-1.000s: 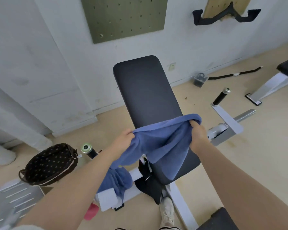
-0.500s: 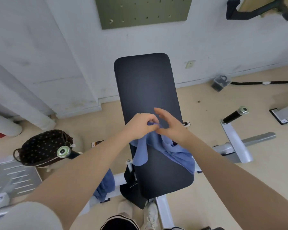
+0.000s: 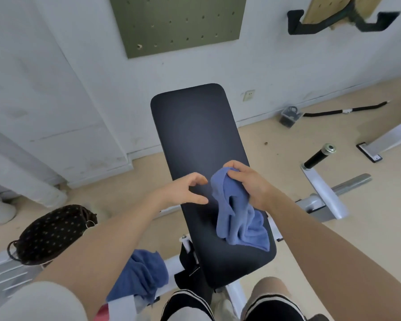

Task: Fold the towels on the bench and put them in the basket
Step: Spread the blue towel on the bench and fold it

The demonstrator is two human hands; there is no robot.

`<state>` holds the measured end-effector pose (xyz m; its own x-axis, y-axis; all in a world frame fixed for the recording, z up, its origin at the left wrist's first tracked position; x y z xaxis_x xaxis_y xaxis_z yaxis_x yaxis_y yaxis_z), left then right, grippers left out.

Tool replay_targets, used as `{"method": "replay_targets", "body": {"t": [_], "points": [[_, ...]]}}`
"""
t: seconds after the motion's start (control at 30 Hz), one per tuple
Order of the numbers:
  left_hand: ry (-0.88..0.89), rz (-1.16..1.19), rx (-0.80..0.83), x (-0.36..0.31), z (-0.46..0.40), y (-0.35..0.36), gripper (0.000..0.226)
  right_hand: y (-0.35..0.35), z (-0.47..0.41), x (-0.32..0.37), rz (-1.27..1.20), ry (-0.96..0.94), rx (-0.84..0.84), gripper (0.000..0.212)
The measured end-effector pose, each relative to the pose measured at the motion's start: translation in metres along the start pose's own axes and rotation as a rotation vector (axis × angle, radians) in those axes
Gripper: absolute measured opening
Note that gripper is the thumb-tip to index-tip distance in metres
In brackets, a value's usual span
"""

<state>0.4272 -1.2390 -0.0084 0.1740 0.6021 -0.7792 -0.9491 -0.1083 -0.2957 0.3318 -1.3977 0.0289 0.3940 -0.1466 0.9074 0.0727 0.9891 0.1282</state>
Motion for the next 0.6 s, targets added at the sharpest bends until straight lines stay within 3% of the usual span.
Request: {"method": "replay_targets", "body": {"t": [0.07,0.1,0.13,0.27,0.33,0.43,0.5,0.6], "points": [[0.034,0.17,0.04,0.003,0.0,0.007,0.099,0.003,0.005,0.0,-0.177,0.042,0.037,0.022],[0.05,0.23,0.06,0.001,0.0,0.008,0.107,0.005,0.008,0.002,-0.255,0.065,0.073,0.022],[0.068,0.276,0.081,-0.004,0.001,0.007,0.105,0.006,0.01,0.006,-0.33,0.074,0.107,0.023],[0.094,0.299,0.089,-0.018,0.013,0.0,0.056,0.001,0.0,0.03,-0.567,-0.065,0.078,0.021],[0.08,0.273,-0.004,-0.011,0.012,-0.008,0.05,-0.013,-0.014,0.037,-0.456,-0.13,-0.058,0.017],[0.05,0.238,-0.103,0.002,0.004,-0.024,0.036,-0.039,-0.033,0.036,0.023,-0.063,-0.231,0.037],[0.01,0.216,-0.116,0.007,-0.006,-0.031,0.033,-0.053,-0.047,0.03,0.236,0.032,-0.238,0.041],[-0.035,0.267,-0.125,0.005,-0.03,-0.031,0.007,-0.069,-0.069,0.025,0.333,0.107,-0.148,0.032]]}}
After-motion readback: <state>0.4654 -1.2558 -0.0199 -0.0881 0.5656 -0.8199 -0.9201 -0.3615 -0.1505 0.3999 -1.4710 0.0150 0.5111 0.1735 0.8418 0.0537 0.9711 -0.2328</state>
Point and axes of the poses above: each hand's wrist, its own z-axis away from the middle knuckle, its own y-axis out of the palm, x = y × z, the point moved 3 cm from there along -z, towards the middle knuckle, and after that the axes turned 10 degrees about x, right-handed, at the moved point
